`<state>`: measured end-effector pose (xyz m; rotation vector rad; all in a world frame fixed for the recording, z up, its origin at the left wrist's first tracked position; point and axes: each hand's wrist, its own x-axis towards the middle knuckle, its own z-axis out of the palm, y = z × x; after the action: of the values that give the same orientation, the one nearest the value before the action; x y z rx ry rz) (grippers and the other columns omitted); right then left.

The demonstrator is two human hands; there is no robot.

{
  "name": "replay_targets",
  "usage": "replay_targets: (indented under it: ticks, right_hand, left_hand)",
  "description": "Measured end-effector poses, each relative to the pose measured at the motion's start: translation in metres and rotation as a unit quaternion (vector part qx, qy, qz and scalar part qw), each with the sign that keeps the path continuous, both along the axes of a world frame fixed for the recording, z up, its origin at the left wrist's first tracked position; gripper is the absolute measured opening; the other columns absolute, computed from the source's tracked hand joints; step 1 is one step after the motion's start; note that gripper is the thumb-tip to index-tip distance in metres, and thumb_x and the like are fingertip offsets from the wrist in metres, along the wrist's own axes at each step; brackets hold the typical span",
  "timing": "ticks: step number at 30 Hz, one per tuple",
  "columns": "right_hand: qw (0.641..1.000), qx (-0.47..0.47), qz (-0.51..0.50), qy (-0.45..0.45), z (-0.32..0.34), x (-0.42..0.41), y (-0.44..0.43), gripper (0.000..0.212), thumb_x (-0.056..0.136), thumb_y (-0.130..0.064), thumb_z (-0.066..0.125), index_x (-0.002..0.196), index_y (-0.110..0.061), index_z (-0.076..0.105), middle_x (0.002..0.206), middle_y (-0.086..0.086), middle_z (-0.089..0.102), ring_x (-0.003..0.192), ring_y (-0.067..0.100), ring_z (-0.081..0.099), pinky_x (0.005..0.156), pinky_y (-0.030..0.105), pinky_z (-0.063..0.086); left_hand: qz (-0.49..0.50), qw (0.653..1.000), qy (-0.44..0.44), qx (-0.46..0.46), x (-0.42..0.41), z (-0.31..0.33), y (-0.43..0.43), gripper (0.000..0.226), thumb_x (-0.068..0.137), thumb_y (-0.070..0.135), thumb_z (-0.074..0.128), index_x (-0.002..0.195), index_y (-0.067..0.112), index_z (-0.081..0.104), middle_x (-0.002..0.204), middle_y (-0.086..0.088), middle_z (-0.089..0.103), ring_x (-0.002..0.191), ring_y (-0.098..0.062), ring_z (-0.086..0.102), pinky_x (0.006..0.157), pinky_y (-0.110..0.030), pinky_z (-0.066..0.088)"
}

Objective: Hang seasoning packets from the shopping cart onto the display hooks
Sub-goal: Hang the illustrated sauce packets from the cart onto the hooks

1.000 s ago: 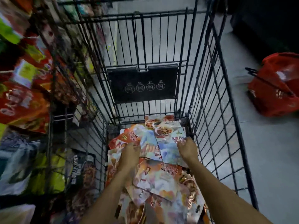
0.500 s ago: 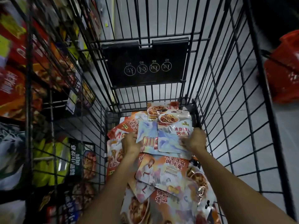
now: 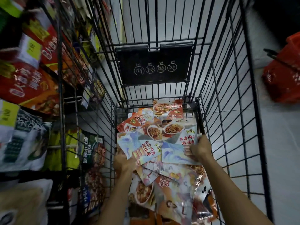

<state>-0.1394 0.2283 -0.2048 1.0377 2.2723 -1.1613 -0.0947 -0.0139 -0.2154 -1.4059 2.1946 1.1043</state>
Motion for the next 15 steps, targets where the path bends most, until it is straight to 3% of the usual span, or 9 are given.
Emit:
replay_targets:
  ticks: [2,4,6,9,12,15]
  right_hand:
    - [1.000,0.006,0.005,-0.020,0.010,0.021,0.003,0.021,0.077,0.007,0.062,0.096,0.003,0.055,0.084,0.013,0.062,0.066,0.023,0.056,0.055,0.027,0.046]
    - [0.999,0.010,-0.008,-0.029,0.015,0.040,0.005,0.012,0.080,0.008,0.057,0.085,-0.001,0.051,0.078,0.012,0.059,0.064,0.023,0.054,0.055,0.028,0.042]
    - [0.998,-0.019,-0.039,-0.044,0.018,0.051,0.006,0.017,0.083,0.010,0.057,0.079,-0.004,0.048,0.074,0.015,0.061,0.056,0.023,0.058,0.049,0.030,0.045]
    - [0.995,-0.056,-0.061,-0.052,0.019,0.054,0.007,0.020,0.082,0.012,0.060,0.073,-0.003,0.051,0.065,0.014,0.063,0.040,0.015,0.059,0.035,0.022,0.043]
    - [0.989,-0.096,-0.095,-0.062,0.014,0.049,0.011,0.028,0.090,0.011,0.048,0.065,-0.001,0.049,0.061,0.019,0.059,0.044,0.025,0.058,0.037,0.030,0.048]
    - [0.980,-0.133,-0.125,-0.082,0.009,0.045,0.015,0.025,0.092,0.006,0.050,0.067,0.001,0.051,0.060,0.021,0.063,0.051,0.030,0.061,0.045,0.035,0.051]
  left_hand:
    - [-0.022,0.999,-0.038,0.031,0.021,0.014,0.007,0.029,0.073,0.011,0.079,0.092,-0.008,0.067,0.096,-0.020,0.070,0.080,-0.030,0.067,0.065,-0.035,0.053]
    - [-0.125,0.987,-0.101,0.017,0.037,0.031,0.010,0.038,0.078,0.027,0.075,0.100,-0.002,0.066,0.099,-0.016,0.069,0.083,-0.028,0.066,0.068,-0.034,0.054]
    - [-0.260,0.950,-0.135,-0.107,0.036,0.043,0.007,0.042,0.083,0.041,0.066,0.111,0.010,0.062,0.111,-0.010,0.065,0.099,-0.027,0.063,0.074,-0.031,0.049]
    - [-0.316,0.914,-0.084,-0.240,-0.002,0.047,0.002,0.044,0.090,0.043,0.056,0.121,0.011,0.056,0.119,-0.009,0.060,0.109,-0.025,0.058,0.080,-0.033,0.048]
    - [-0.439,0.879,-0.044,-0.179,-0.037,0.021,0.003,0.060,0.092,0.042,0.055,0.140,0.011,0.037,0.144,-0.013,0.038,0.134,-0.027,0.034,0.106,-0.038,0.035]
    - [-0.460,0.883,-0.047,-0.080,-0.050,-0.002,0.000,0.082,0.087,0.040,0.063,0.149,0.014,0.017,0.157,-0.010,0.016,0.144,-0.026,0.014,0.115,-0.040,0.019]
